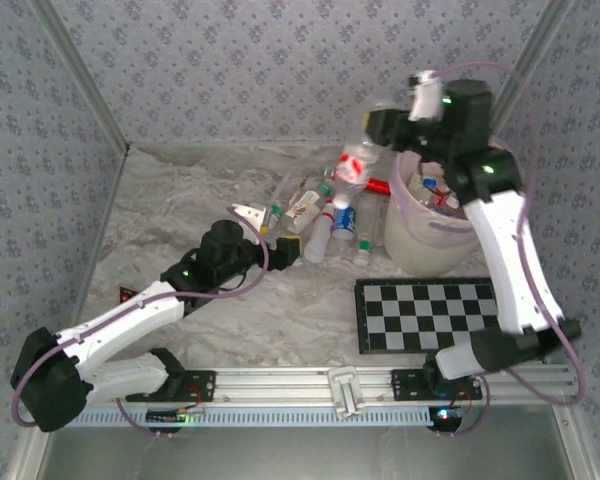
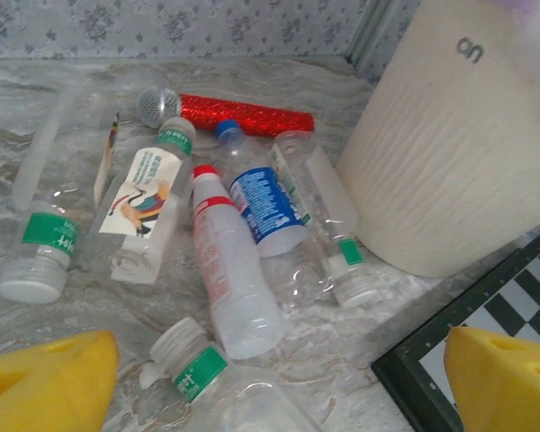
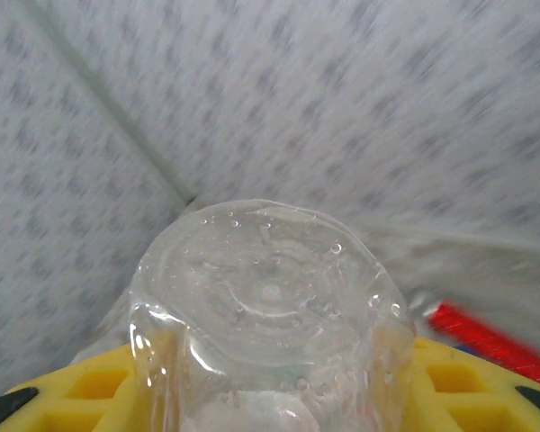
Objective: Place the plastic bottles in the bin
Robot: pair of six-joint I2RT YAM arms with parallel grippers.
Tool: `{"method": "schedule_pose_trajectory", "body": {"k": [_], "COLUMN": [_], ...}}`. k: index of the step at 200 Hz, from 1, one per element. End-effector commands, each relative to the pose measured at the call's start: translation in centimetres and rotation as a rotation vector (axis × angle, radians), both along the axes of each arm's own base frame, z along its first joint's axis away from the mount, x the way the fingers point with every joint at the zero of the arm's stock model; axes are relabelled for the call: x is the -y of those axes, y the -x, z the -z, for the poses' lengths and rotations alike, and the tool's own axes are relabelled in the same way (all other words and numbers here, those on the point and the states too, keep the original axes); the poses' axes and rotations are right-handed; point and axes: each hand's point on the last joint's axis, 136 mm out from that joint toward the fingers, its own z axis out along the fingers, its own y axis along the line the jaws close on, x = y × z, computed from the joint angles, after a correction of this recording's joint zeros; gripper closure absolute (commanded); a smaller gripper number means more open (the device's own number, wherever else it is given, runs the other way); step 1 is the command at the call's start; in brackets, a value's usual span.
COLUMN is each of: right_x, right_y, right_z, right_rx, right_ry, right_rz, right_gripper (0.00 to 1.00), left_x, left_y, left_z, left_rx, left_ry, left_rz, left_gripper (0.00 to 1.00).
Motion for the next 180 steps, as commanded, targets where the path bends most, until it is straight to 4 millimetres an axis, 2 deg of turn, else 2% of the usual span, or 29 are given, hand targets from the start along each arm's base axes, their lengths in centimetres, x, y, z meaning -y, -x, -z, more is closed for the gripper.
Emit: {"method": "schedule_pose_trajectory", "body": {"k": [1,27,46,56,70,90,134,155,180], "right_x": [6.2,10.7,13.3,14.2,14.4,13.5,12.9,13.9,15.3], "right_y": [2.7,6.0,7.5,7.9,8.0,6.6,-0.4,-3.2,-5.1], "right_z": [-3.0,-6.0,-7.1,-7.2,-7.3,-5.9,-0.1,2.9,6.9], "right_rx": [0.134,0.256,0.334,0.375,0.454,0.534,0.479,0.373,0.222], "right_ry": [0.097,0.126,0.194,0.23,0.271,0.336,0.508,0.525,0.496], "right_rz": [0.242,0.405,0.532,0.579,0.595,0.551,0.516,0.515,0.5], "right_gripper": [0.76,0.81,0.83,0.86,0.9,0.94,1.0,1.0,1.0], "left_x": [-0.4,-0.6,-0.6,-0.5,-0.4,-0.2,-0.3,-0.5,-0.6], "left_y": [-0.5,-0.9,-1.1,-1.2,-1.3,-1.3,-1.2,-1.2,-1.2], "left_z": [1.1,1.8,2.1,2.2,2.3,2.5,2.6,2.7,2.8], "left_rx": [-0.036,-0.059,-0.066,-0.071,-0.077,-0.084,-0.095,-0.099,-0.097], "left_ry": [-0.033,-0.055,-0.058,-0.058,-0.058,-0.065,-0.071,-0.075,-0.078], "left_rz": [-0.048,-0.07,-0.078,-0.079,-0.078,-0.074,-0.077,-0.081,-0.084], "left_gripper": [0.06,0.06,0.05,0.05,0.05,0.05,0.05,0.05,0.05]}}
